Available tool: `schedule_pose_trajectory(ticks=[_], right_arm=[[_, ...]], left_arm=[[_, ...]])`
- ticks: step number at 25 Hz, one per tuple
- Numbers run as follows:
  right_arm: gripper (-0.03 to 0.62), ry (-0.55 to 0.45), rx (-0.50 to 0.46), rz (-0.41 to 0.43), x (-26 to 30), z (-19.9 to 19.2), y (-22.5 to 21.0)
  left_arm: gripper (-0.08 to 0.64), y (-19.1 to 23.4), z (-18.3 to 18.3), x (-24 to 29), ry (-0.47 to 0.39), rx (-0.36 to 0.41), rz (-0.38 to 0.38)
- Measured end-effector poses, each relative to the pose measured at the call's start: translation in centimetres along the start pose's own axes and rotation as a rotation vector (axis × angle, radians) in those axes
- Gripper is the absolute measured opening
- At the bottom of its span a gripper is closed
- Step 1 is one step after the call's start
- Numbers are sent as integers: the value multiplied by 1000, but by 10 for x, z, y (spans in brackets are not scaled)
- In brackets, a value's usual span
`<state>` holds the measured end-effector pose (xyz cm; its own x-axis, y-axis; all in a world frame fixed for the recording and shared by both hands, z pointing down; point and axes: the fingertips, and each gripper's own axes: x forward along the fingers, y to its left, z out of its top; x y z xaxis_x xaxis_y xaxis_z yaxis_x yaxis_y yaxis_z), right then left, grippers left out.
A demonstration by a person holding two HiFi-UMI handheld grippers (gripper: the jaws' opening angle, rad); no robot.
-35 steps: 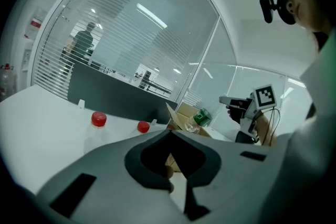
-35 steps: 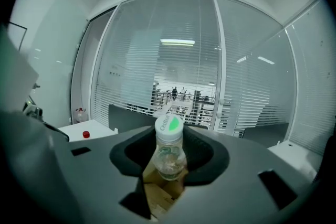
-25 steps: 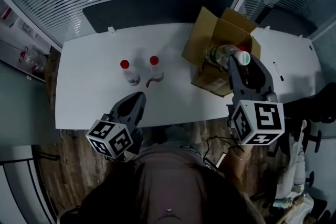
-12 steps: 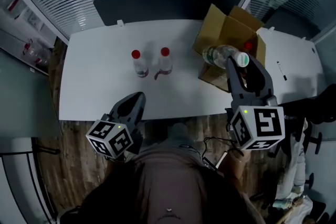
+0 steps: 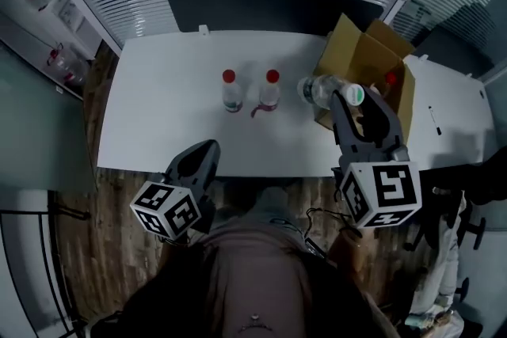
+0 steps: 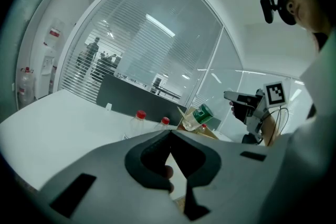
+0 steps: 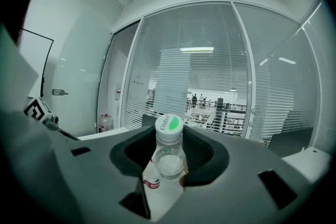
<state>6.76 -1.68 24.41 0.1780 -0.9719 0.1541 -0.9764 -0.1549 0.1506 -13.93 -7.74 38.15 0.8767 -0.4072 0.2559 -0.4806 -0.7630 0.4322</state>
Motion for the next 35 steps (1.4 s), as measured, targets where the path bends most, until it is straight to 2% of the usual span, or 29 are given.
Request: schedule_pose_trajectory(ticks=[35], right_arm=[[170,110,-22,449,85,-35,136]], left_arm=[[8,52,3,-68,-123,-81,287]])
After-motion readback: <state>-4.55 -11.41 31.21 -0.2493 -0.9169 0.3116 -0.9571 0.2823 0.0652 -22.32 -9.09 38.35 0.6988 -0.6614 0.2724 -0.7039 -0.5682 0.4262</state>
